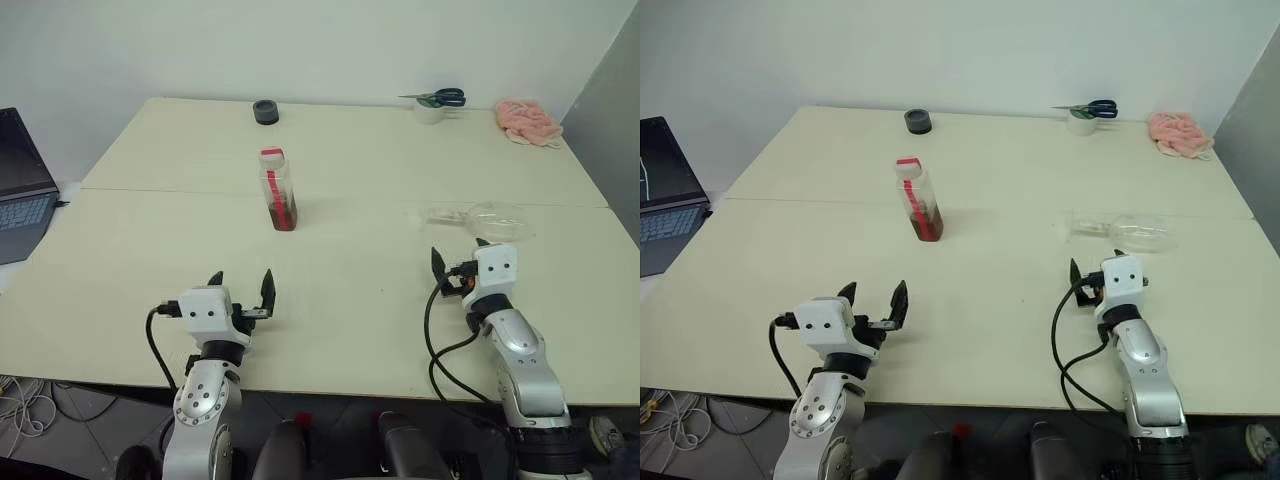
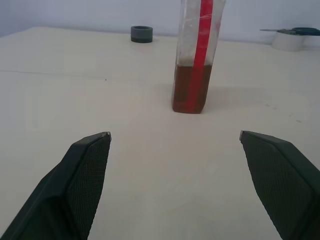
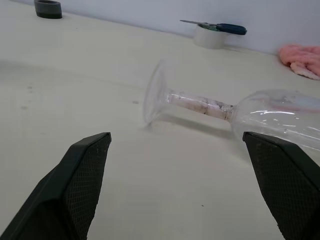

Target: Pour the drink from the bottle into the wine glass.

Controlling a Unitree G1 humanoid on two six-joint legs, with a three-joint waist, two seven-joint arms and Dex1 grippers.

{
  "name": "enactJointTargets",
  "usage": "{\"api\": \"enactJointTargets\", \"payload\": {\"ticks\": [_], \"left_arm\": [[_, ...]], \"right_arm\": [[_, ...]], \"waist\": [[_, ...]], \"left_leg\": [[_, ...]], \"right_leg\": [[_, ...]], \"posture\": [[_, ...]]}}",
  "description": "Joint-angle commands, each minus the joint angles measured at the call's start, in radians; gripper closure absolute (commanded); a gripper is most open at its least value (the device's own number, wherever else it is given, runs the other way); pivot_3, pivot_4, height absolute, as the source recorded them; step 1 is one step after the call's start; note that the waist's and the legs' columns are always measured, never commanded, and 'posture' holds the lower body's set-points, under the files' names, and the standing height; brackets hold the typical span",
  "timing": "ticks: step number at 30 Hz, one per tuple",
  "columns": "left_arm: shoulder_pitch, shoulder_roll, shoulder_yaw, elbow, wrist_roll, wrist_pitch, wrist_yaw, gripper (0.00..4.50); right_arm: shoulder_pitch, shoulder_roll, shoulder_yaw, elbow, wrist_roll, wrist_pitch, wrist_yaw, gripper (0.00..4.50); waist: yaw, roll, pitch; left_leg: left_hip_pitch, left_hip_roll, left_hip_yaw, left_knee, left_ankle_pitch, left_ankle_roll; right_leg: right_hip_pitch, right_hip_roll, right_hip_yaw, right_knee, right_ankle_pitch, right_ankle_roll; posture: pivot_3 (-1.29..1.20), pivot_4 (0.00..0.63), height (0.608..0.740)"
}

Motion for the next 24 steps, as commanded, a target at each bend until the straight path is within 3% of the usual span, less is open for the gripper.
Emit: {"api": "enactJointTargets", "payload": {"ticks": [1,14,19,24], "left_arm": [[-0.013,0.028,-0.012,-0.036,0.046,-0.015,0.001,0.07],[-0.070,0.010,-0.013,0.016,0.020,-0.027,-0.004,0.07],[-0.260,0.033,0.021,0.110,0.037,0.032,0.028,0.07],[-0.517,0.059,0.060,0.237,0.026,0.108,0.048,0.07]], "right_arm": [[0.004,-0.010,-0.026,-0.047,0.007,-0.025,0.001,0.00],[-0.020,-0.031,-0.011,-0.049,0.019,-0.043,0.049,0.00],[-0.177,-0.064,0.080,-0.027,0.158,-0.012,0.298,0.00],[-0.435,-0.105,0.165,0.047,0.300,0.109,0.568,0.00]], "waist": [[0.000,0.000,0.000],[0.000,0.000,0.000],[-0.006,0.000,0.001],[-0.007,-0.001,0.000]], "left_leg": [[0.000,0.000,0.000,0.000,0.000,0.000],[0.000,0.000,0.000,0.000,0.000,0.000],[0.000,0.000,0.000,0.001,0.000,0.000],[0.000,0.000,-0.002,0.001,0.000,0.000]], "right_leg": [[0.000,0.000,0.000,0.000,0.000,0.000],[0.000,0.000,0.000,0.000,0.000,0.000],[0.000,0.001,0.000,0.001,0.001,0.001],[0.001,0.001,-0.002,0.001,0.001,0.001]], "posture": [[0.00,0.150,0.740],[0.00,0.150,0.740],[0.00,0.150,0.740],[0.00,0.150,0.740]]}}
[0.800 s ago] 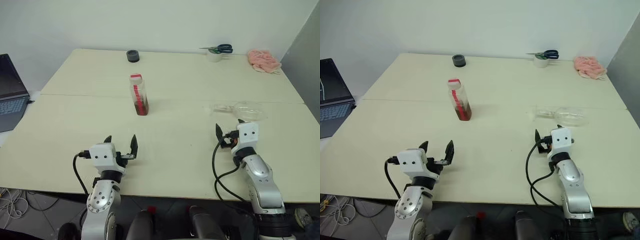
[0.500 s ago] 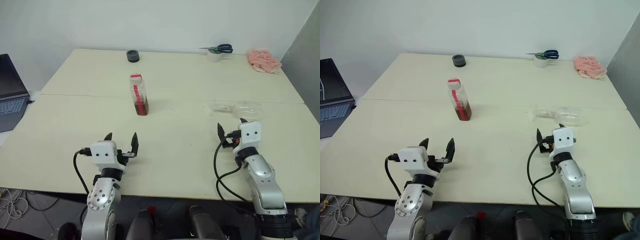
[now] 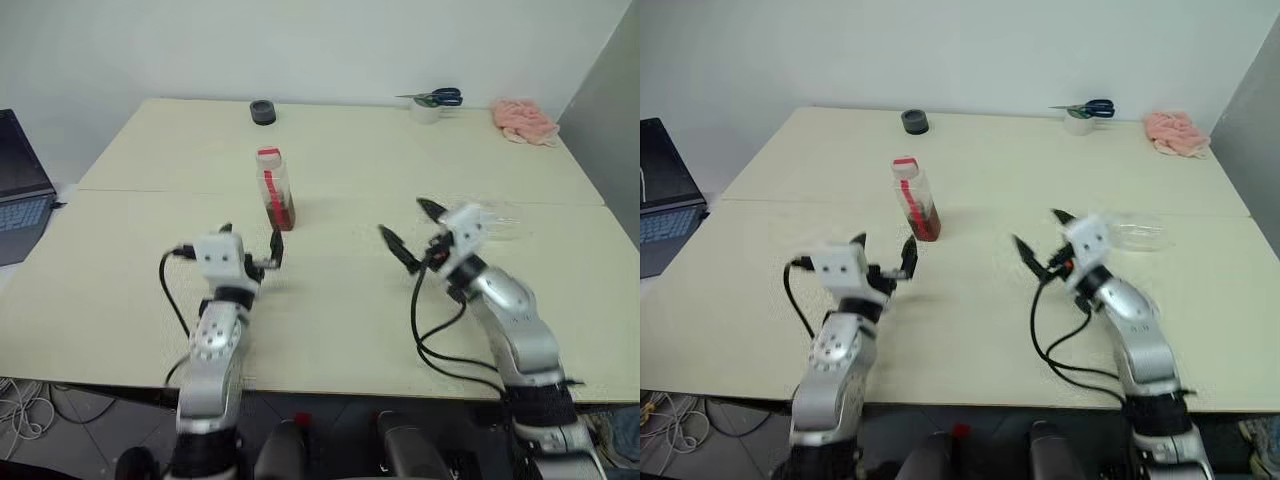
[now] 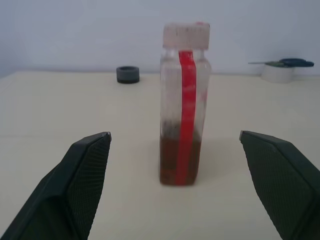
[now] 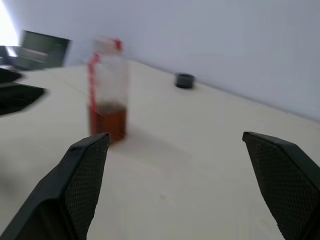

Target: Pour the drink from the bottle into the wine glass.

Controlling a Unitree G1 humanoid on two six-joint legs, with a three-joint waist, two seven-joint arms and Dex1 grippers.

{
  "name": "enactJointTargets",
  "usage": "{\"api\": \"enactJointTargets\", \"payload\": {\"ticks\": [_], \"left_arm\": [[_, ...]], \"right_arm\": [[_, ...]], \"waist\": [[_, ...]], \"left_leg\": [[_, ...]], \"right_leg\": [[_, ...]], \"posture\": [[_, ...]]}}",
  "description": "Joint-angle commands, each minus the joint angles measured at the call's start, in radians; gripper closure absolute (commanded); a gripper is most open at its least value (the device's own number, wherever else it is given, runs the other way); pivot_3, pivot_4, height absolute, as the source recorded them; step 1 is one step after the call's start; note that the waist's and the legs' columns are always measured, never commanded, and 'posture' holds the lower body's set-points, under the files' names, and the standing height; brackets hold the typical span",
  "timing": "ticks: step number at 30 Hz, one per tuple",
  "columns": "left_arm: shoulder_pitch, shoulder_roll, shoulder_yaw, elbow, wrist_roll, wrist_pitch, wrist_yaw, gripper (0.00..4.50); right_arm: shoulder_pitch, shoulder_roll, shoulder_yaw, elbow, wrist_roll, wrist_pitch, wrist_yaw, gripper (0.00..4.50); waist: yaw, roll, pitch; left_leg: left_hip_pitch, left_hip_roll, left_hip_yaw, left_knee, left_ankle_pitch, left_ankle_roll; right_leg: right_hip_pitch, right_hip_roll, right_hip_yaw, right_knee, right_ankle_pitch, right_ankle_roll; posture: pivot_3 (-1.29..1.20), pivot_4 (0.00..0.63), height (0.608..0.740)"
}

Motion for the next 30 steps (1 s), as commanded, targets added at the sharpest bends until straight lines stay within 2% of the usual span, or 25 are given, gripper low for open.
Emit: {"api": "enactJointTargets", "payload": {"ticks": [1,2,9,20,30], "left_arm": [[-0.099,0.017,0.020,0.041,-0.004,0.036,0.011,0.07],[-0.121,0.017,0.025,0.051,-0.007,0.050,0.017,0.07],[-0.215,0.013,-0.001,0.146,0.007,0.066,0.001,0.07],[-0.299,0.009,-0.012,0.252,0.024,0.020,0.016,0.07],[-0.405,0.009,-0.009,0.419,0.016,-0.047,0.004,0.07]], "right_arm": [[-0.116,-0.017,0.026,0.034,0.082,0.063,0.132,0.00],[-0.141,-0.017,0.027,0.049,0.089,0.073,0.144,0.00],[-0.216,-0.008,0.042,0.081,0.123,0.136,0.210,0.00],[-0.226,0.001,0.060,0.068,0.126,0.173,0.219,0.00],[-0.238,0.009,0.058,0.070,0.127,0.175,0.214,0.00]], "waist": [[0.002,0.000,0.000],[0.002,0.000,0.000],[0.010,0.000,0.000],[0.009,0.000,0.000],[0.010,0.000,0.000]], "left_leg": [[0.000,0.000,0.000,0.000,0.000,0.000],[0.000,0.000,0.000,0.000,0.000,0.000],[-0.002,-0.002,-0.001,-0.001,-0.001,-0.001],[-0.001,-0.002,-0.002,0.000,-0.001,-0.001],[-0.001,-0.002,-0.002,0.000,-0.001,-0.001]], "right_leg": [[0.000,0.000,0.000,0.000,0.000,0.000],[0.000,-0.001,0.000,-0.001,0.003,-0.005],[0.000,-0.004,-0.002,-0.001,0.003,-0.005],[0.000,-0.003,-0.003,0.001,0.003,-0.005],[0.000,-0.004,-0.003,0.001,0.003,-0.005]], "posture": [[0.00,0.150,0.740],[0.00,0.150,0.740],[0.00,0.150,0.740],[0.00,0.150,0.740],[0.00,0.150,0.740]]}}
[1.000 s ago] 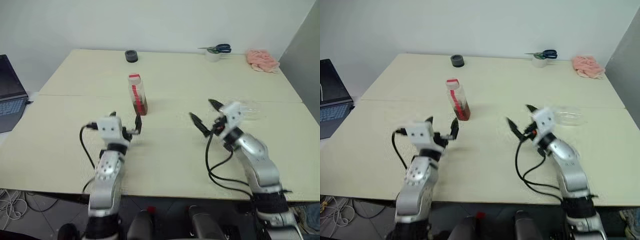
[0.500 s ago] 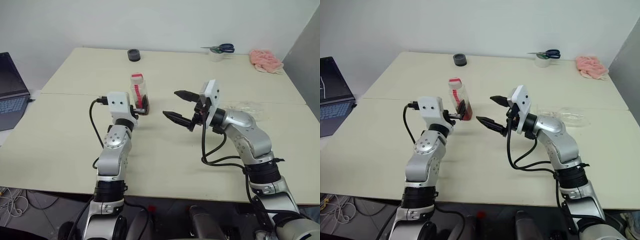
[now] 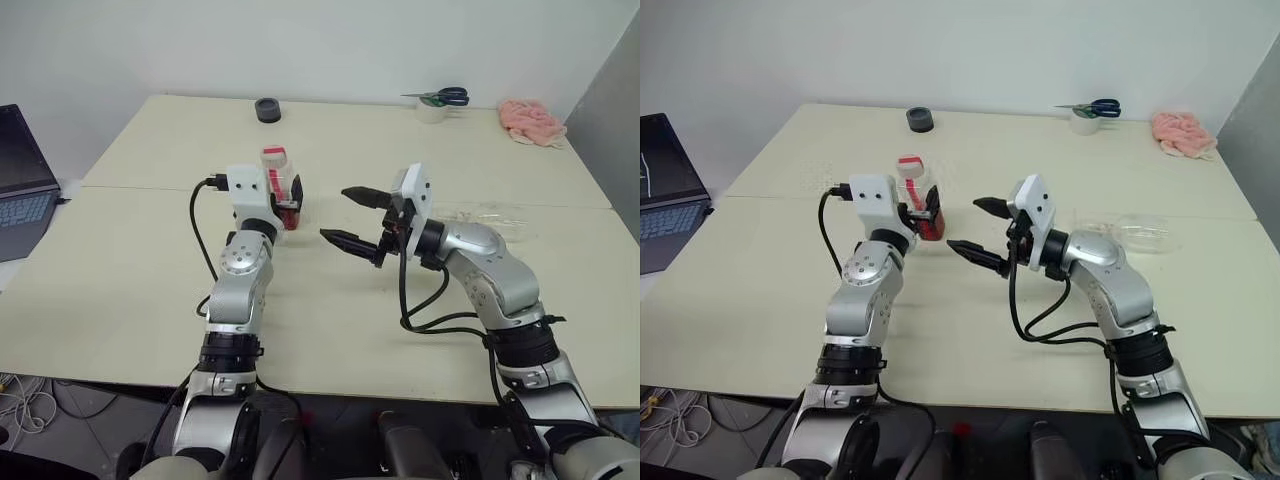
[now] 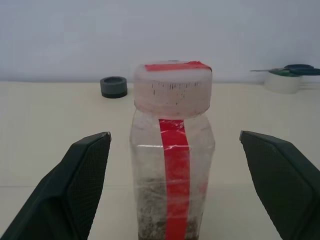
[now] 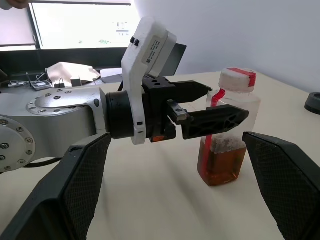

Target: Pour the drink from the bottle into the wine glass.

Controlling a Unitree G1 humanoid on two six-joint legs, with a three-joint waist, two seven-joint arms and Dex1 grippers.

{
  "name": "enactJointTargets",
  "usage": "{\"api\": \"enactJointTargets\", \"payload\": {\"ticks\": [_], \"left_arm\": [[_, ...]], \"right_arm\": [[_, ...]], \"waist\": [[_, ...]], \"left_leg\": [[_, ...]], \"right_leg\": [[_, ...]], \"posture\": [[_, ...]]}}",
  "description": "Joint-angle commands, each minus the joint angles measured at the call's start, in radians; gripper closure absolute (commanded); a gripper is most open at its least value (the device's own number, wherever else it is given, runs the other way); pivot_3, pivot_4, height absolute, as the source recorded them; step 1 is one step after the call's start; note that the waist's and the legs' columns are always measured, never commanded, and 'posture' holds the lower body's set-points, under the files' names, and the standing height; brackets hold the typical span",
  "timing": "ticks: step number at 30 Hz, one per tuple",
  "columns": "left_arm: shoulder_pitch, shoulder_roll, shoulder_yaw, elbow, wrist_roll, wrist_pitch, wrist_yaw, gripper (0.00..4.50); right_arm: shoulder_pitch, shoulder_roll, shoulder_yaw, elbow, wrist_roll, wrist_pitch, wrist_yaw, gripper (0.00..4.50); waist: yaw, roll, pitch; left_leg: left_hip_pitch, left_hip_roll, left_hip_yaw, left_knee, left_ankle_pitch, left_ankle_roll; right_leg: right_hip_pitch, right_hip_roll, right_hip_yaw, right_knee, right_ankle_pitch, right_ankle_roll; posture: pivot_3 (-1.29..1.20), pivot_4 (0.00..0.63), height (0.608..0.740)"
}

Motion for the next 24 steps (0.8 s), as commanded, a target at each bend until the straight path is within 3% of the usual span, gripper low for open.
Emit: {"api": "enactJointTargets", "payload": {"ticks": [1,17,20,24], "left_arm": [[-0.040,-0.001,0.001,0.035,-0.004,-0.049,-0.020,0.07],[-0.165,0.025,-0.013,0.295,0.047,-0.206,-0.031,0.07],[-0.167,0.034,-0.024,0.313,0.068,-0.231,-0.024,0.69],[-0.168,0.036,-0.017,0.340,0.082,-0.244,0.001,2.04]], "right_arm": [[-0.030,0.005,-0.009,-0.039,0.013,0.001,-0.001,0.00],[-0.001,0.016,-0.011,-0.097,0.032,0.052,-0.029,0.00],[0.004,0.015,-0.012,-0.108,0.033,0.060,-0.034,0.00],[0.006,0.015,-0.013,-0.118,0.034,0.066,-0.040,0.00]], "waist": [[0.000,0.000,0.000],[0.000,0.000,0.000],[0.000,0.000,0.000],[0.000,0.000,0.000]], "left_leg": [[0.000,0.000,0.000,0.000,0.000,0.000],[0.000,0.000,0.000,0.000,0.000,0.000],[0.000,0.000,0.000,0.000,0.000,0.000],[0.000,0.000,-0.001,0.000,0.000,0.000]], "right_leg": [[0.000,0.000,0.000,0.000,0.000,0.000],[0.000,0.000,0.000,0.000,0.000,0.000],[0.000,0.000,0.000,0.000,0.000,0.000],[0.000,0.000,-0.001,0.000,0.000,0.000]], "posture": [[0.00,0.150,0.740],[0.00,0.150,0.740],[0.00,0.150,0.740],[0.00,0.150,0.740]]}}
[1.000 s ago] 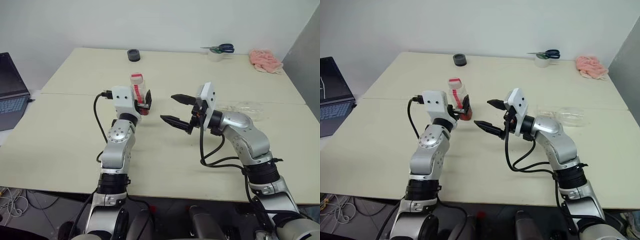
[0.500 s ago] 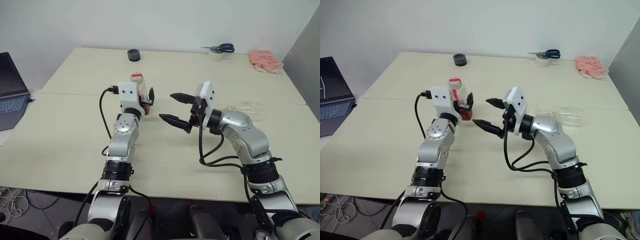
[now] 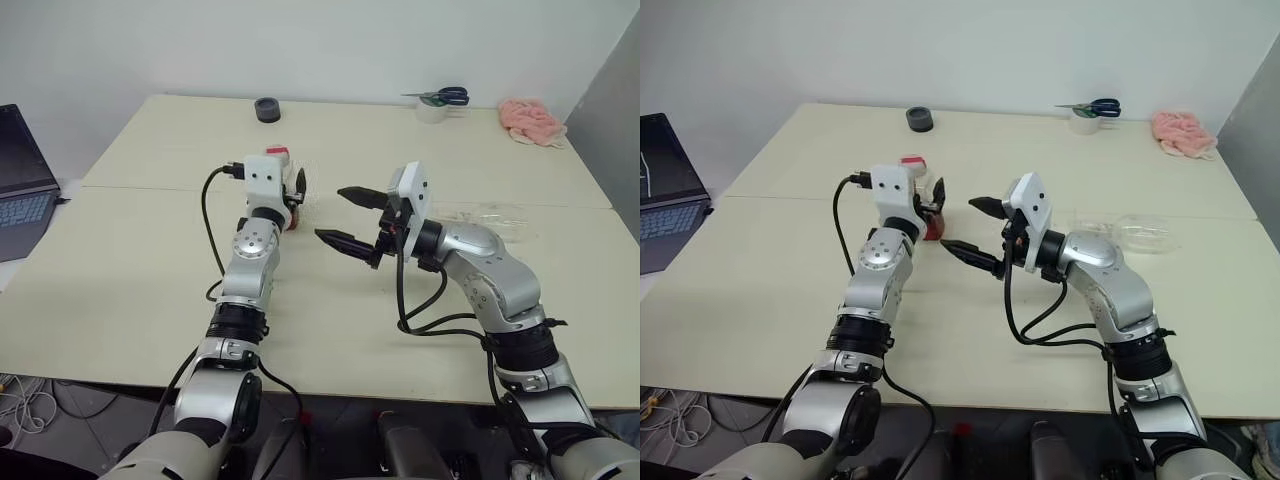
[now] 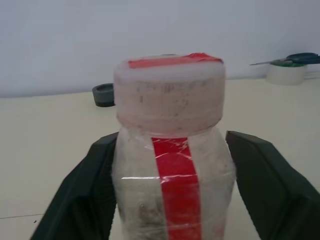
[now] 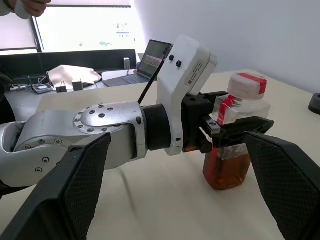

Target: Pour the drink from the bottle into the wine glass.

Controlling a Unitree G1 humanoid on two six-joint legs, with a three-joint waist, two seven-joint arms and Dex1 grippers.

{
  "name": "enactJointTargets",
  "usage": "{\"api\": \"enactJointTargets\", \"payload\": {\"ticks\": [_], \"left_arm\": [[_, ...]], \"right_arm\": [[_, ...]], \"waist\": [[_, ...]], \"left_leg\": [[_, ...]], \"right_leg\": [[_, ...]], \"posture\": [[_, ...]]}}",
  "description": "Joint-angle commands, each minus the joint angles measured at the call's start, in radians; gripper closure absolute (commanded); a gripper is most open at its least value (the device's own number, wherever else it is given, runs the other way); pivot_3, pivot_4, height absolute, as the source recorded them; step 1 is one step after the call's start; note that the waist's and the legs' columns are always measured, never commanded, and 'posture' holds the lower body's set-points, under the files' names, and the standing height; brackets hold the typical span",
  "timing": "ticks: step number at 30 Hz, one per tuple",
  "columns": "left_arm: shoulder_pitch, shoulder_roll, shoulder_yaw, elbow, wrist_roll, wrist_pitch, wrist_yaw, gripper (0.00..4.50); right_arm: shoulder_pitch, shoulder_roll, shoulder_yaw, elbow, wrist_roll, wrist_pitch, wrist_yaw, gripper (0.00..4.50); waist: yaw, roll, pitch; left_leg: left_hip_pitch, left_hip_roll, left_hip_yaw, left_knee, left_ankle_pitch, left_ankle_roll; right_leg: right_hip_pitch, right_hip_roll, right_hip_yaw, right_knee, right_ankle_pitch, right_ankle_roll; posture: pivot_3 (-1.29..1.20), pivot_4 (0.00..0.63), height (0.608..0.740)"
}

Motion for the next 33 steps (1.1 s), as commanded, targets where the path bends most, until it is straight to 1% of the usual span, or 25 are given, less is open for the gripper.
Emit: {"api": "enactJointTargets", "payload": {"ticks": [1,2,3,6,7,9,11,12,13,14,16,19,21,25,29,33], "left_arm": [[-0.029,0.011,-0.003,0.000,0.019,-0.034,0.014,2.30],[-0.030,0.013,-0.002,0.004,0.019,-0.038,0.013,2.51],[-0.030,0.015,0.000,0.005,0.018,-0.043,0.012,2.56],[-0.032,0.026,0.000,0.003,0.019,-0.061,0.002,2.56],[-0.023,0.034,-0.001,-0.024,0.010,-0.054,-0.020,2.56],[0.014,0.056,-0.012,-0.147,-0.033,-0.006,-0.110,2.56],[0.068,0.074,-0.019,-0.328,-0.154,0.103,-0.246,2.57],[0.086,0.080,-0.020,-0.386,-0.195,0.144,-0.286,2.57],[0.123,0.099,-0.022,-0.475,-0.259,0.202,-0.347,2.57],[0.161,0.121,-0.025,-0.548,-0.312,0.247,-0.403,2.57],[0.220,0.155,-0.026,-0.631,-0.369,0.304,-0.466,2.58],[0.270,0.191,-0.044,-0.681,-0.372,0.331,-0.504,2.58],[0.279,0.199,-0.050,-0.696,-0.374,0.344,-0.512,2.58],[0.273,0.192,-0.060,-0.691,-0.358,0.353,-0.504,2.58],[0.259,0.180,-0.083,-0.668,-0.335,0.340,-0.510,2.58],[0.251,0.172,-0.103,-0.667,-0.324,0.334,-0.520,2.58]], "right_arm": [[-0.003,0.003,-0.013,-0.050,0.024,0.003,-0.006,0.00],[-0.005,0.005,-0.014,-0.052,0.024,0.004,-0.008,0.00],[-0.007,0.006,-0.014,-0.054,0.023,0.003,-0.010,0.00],[-0.014,0.002,-0.021,-0.058,0.024,0.002,-0.012,0.00],[-0.019,-0.007,-0.027,-0.068,0.024,0.007,-0.013,0.00],[-0.042,-0.039,-0.052,-0.089,0.023,0.030,-0.025,0.00],[-0.092,-0.058,-0.090,-0.081,-0.010,0.053,-0.095,0.00],[-0.109,-0.062,-0.098,-0.075,-0.023,0.058,-0.122,0.00],[-0.150,-0.047,-0.114,-0.048,-0.035,0.111,-0.190,0.00],[-0.178,-0.034,-0.115,-0.037,-0.017,0.163,-0.207,0.00],[-0.203,-0.025,-0.092,-0.038,0.008,0.244,-0.205,0.00],[-0.198,-0.018,-0.087,-0.072,0.028,0.286,-0.205,0.00],[-0.196,-0.012,-0.095,-0.091,0.042,0.311,-0.212,0.00],[-0.185,-0.009,-0.090,-0.137,0.071,0.352,-0.216,0.00],[-0.169,0.035,-0.051,-0.168,0.086,0.383,-0.248,0.00],[-0.173,0.075,-0.021,-0.137,0.037,0.363,-0.302,0.00]], "waist": [[0.000,0.000,0.000],[0.000,0.000,0.000],[0.000,0.000,0.000],[-0.001,0.000,0.000],[-0.001,0.000,0.000],[-0.002,0.000,0.000],[-0.003,0.000,0.000],[-0.002,0.001,0.001],[-0.001,0.001,0.001],[-0.003,0.001,0.001],[-0.006,0.001,0.001],[-0.008,0.001,0.001],[-0.009,0.001,0.001],[-0.008,0.001,0.001],[-0.009,0.001,0.001],[-0.013,0.001,0.001]], "left_leg": [[0.000,0.000,0.000,0.000,0.000,0.000],[0.000,0.000,0.000,0.000,0.000,0.000],[0.000,0.000,0.000,0.000,0.000,0.000],[0.000,0.000,0.000,0.000,0.000,0.000],[0.000,0.000,0.000,0.000,0.000,0.000],[0.000,0.000,0.000,0.000,0.000,0.000],[-0.002,0.000,0.000,0.000,0.000,0.000],[-0.002,0.000,0.000,0.000,0.000,0.000],[-0.002,0.000,0.000,-0.001,0.000,0.000],[-0.002,0.000,0.000,-0.001,0.000,0.000],[-0.002,0.001,0.000,-0.002,0.000,0.000],[-0.001,0.001,0.000,-0.002,0.000,0.000],[-0.001,0.001,0.000,-0.001,0.000,0.000],[-0.002,0.000,0.000,0.000,0.000,0.000],[-0.002,0.000,0.000,0.000,0.000,0.000],[-0.002,0.001,0.001,-0.001,0.000,0.000]], "right_leg": [[0.000,0.000,0.000,0.000,0.000,0.000],[0.000,0.000,0.000,0.000,0.000,0.000],[0.000,0.000,0.000,0.000,0.000,0.000],[0.000,0.000,0.000,0.000,0.000,0.000],[0.000,0.000,0.000,0.000,0.000,0.000],[0.000,0.000,0.000,0.000,0.000,0.000],[-0.002,0.000,0.000,0.000,0.000,0.000],[-0.002,-0.001,0.000,0.000,0.000,0.000],[-0.003,-0.001,0.000,0.001,0.000,0.000],[-0.003,-0.001,0.000,0.001,0.000,0.000],[-0.003,-0.001,0.000,0.001,0.000,-0.001],[-0.003,0.000,0.000,0.001,0.000,-0.001],[-0.003,0.000,0.000,0.001,0.000,-0.001],[-0.003,0.000,0.001,0.001,0.000,-0.001],[-0.002,0.000,0.001,0.001,0.000,-0.001],[-0.003,0.000,0.001,0.001,0.000,-0.001]], "posture": [[0.00,0.150,0.740],[0.00,0.150,0.740],[0.00,0.150,0.740],[0.00,0.150,0.740],[0.00,0.150,0.740],[0.00,0.150,0.740],[0.00,0.150,0.740],[0.00,0.150,0.740],[0.00,0.150,0.740],[0.00,0.150,0.740],[0.00,0.150,0.740],[0.00,0.150,0.740],[0.00,0.150,0.740],[0.00,0.150,0.740],[0.00,0.150,0.740],[0.00,0.150,0.740]]}}
